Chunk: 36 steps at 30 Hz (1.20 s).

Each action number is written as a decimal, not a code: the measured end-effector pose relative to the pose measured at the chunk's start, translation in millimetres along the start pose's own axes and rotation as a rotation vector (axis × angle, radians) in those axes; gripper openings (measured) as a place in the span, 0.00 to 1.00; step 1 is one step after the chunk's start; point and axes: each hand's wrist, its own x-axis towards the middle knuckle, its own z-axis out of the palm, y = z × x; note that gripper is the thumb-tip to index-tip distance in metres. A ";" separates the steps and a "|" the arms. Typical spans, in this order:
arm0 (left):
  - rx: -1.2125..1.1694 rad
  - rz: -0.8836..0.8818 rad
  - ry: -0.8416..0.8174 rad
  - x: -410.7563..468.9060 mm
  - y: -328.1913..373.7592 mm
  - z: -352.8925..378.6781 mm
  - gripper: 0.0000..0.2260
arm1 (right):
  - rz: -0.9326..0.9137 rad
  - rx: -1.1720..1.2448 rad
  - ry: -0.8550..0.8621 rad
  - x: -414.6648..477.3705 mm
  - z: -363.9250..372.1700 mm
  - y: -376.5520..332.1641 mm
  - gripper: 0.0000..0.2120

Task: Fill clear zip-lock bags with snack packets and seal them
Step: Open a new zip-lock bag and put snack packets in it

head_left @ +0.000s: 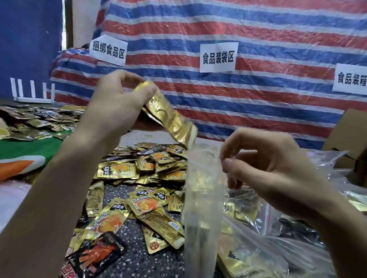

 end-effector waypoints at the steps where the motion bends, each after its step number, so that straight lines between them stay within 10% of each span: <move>1: -0.043 0.045 0.016 -3.3 4.7 2.8 0.11 | 0.006 0.007 -0.013 -0.2 0.9 -0.8 0.08; 26: 0.741 0.149 -0.193 -54.3 15.2 47.6 0.13 | -0.063 -0.001 0.036 1.9 9.9 -1.8 0.06; 31: 0.770 0.064 -0.493 -53.6 25.3 41.3 0.38 | -0.065 -0.048 0.043 1.0 6.3 -2.2 0.05; 36: 0.819 0.131 -0.819 -47.5 35.1 12.5 0.35 | -0.064 -0.150 0.036 0.9 4.8 -3.5 0.03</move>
